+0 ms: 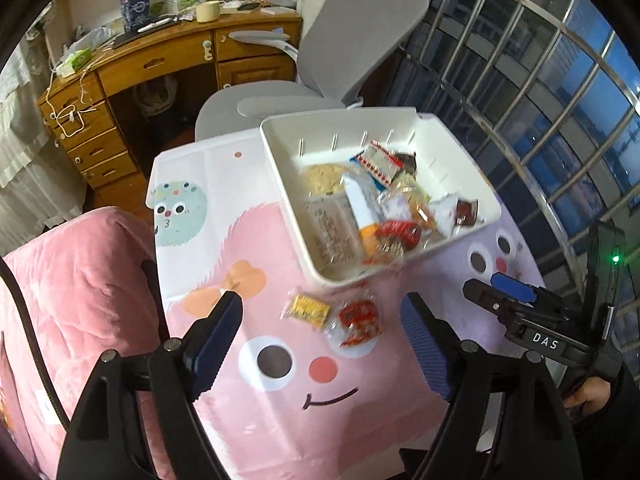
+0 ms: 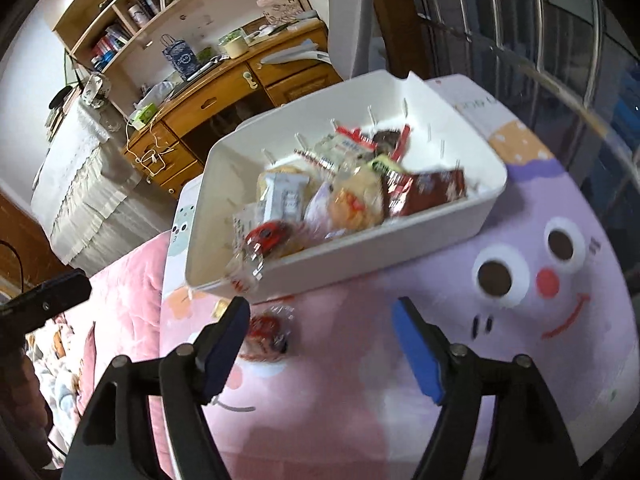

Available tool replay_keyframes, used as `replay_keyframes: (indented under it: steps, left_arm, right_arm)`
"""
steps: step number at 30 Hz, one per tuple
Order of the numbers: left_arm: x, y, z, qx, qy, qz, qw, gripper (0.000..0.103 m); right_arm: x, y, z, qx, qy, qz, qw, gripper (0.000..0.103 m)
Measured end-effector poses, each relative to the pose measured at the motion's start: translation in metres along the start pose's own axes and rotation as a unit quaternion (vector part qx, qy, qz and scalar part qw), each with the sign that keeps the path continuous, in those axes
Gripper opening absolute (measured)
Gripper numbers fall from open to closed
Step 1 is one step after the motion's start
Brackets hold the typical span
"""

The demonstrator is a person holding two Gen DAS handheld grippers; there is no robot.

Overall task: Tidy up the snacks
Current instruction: 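Withdraw both tools toward the red date packet and small yellow packet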

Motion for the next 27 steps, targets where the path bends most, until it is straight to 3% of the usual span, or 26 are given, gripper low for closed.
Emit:
replay_keyframes:
  steps: [16, 27]
  left_arm:
    - [0.054, -0.019, 0.02, 0.007, -0.071, 0.009, 0.9974, 0.083]
    - [0.112, -0.014, 0.027, 0.009, -0.111, -0.018, 0.9936, 0.084]
  right_arm:
    - [0.021, -0.051, 0.041, -0.017, -0.047, -0.005, 0.999, 0.076]
    - [0.046, -0.066, 0.044, -0.1, -0.011, -0.026, 0.995, 0.076]
Point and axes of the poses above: each gripper's, at about its wrist camera, not at the fingertips, and x roughly the way its jaws point, y to its right, z to its underside, the point moved 7 cm from there along x, roughly the way its jaws point, and after that the axes turned 8 degrees about -x, right-handed, at the moved point
